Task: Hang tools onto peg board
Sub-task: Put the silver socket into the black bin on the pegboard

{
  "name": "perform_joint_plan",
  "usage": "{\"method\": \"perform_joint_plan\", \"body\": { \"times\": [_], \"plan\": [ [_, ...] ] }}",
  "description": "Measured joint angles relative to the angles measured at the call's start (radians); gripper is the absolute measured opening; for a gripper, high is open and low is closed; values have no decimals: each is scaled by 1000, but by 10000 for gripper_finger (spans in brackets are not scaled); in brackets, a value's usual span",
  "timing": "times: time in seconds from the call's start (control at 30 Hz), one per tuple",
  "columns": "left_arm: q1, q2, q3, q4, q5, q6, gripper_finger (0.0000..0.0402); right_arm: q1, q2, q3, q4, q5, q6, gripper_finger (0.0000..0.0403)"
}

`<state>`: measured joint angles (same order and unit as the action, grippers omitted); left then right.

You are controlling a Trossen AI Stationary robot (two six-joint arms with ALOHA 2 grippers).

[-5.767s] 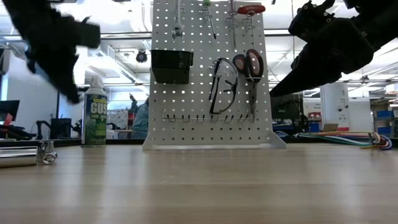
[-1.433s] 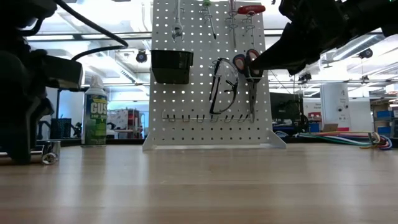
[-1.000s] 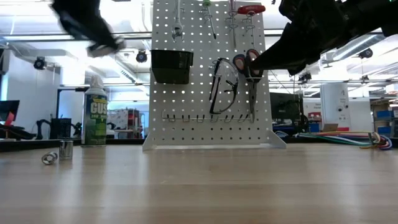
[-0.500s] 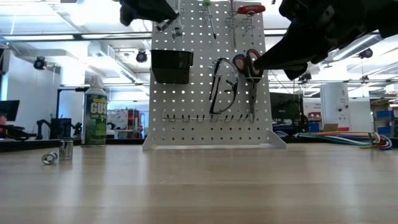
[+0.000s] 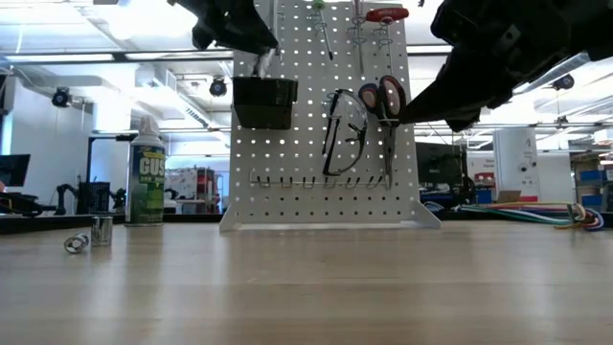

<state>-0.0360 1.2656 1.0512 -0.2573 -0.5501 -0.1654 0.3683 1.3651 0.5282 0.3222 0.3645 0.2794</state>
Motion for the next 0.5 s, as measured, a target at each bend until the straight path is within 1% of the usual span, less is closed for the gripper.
{"method": "perform_joint_plan", "body": {
  "times": [0.13, 0.23, 0.37, 0.5],
  "plan": [
    [7, 0, 0, -2, 1, 8, 218, 0, 0, 0, -3, 0, 0, 0],
    [7, 0, 0, -9, 1, 15, 253, 0, 0, -1, -3, 0, 1, 0],
    [-7, -4, 2, -83, 5, -12, 274, 0, 0, -1, -4, 0, 9, 0],
    [-56, -8, 11, -263, 13, -68, 272, 0, 0, -1, -13, 0, 15, 0]
  ]
}}
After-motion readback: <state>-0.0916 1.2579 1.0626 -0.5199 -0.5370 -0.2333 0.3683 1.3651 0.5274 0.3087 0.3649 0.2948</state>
